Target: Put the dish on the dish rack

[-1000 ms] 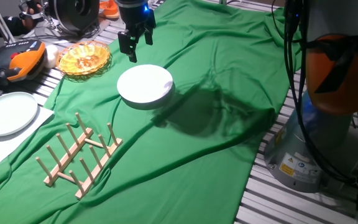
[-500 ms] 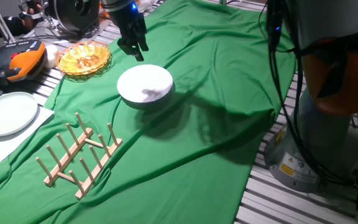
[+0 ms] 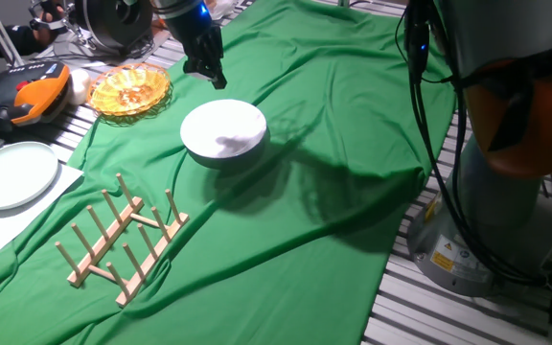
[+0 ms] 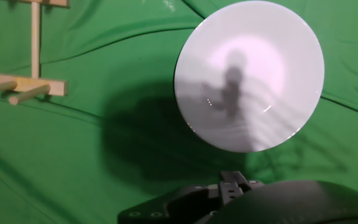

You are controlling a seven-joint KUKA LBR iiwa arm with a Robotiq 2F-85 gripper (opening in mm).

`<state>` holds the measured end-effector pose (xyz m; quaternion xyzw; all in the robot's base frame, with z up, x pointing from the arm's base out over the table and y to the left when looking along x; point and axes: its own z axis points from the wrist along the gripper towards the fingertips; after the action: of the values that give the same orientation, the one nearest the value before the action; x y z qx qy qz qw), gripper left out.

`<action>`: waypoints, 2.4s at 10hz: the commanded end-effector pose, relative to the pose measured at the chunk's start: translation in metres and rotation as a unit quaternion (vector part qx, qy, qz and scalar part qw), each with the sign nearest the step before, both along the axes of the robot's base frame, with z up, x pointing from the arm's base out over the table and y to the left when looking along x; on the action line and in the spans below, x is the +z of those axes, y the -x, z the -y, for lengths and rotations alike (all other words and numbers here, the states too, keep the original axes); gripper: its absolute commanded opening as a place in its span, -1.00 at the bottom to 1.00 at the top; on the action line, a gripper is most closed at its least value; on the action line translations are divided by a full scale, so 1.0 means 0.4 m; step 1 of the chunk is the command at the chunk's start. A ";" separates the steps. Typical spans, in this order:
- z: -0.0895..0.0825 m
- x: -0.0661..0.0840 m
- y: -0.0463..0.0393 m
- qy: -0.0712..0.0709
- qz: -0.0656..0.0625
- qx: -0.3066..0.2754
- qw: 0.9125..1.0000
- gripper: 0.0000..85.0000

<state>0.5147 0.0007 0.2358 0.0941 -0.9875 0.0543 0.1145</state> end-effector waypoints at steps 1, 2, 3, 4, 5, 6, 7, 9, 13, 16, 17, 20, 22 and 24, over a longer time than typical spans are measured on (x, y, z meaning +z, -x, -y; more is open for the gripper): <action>0.000 0.000 0.000 0.000 0.000 0.002 1.000 -1.00; 0.000 0.000 0.000 -0.002 -0.001 0.007 1.000 -1.00; 0.000 0.000 0.000 -0.002 -0.001 0.007 1.000 -1.00; 0.000 0.000 0.000 -0.003 -0.002 0.011 1.000 -1.00; 0.000 0.000 0.000 -0.005 -0.002 0.015 1.000 -1.00; 0.000 0.000 0.000 -0.004 -0.002 0.013 1.000 -1.00; 0.000 0.000 0.000 -0.004 -0.003 0.011 1.000 -1.00; 0.000 0.000 0.000 -0.002 -0.002 0.006 1.000 -1.00; 0.000 0.000 0.000 -0.006 -0.003 0.021 1.000 -1.00; 0.000 0.000 0.000 -0.009 -0.004 0.028 1.000 -1.00; 0.000 0.000 0.000 -0.009 -0.004 0.027 1.000 -1.00; 0.000 0.000 0.000 -0.014 0.020 0.015 1.000 -1.00; 0.000 0.000 0.000 -0.033 0.035 0.013 0.999 -1.00; 0.000 0.000 0.000 -0.010 0.029 -0.002 1.000 -1.00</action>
<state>0.5146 0.0006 0.2355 0.0902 -0.9911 0.0493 0.0848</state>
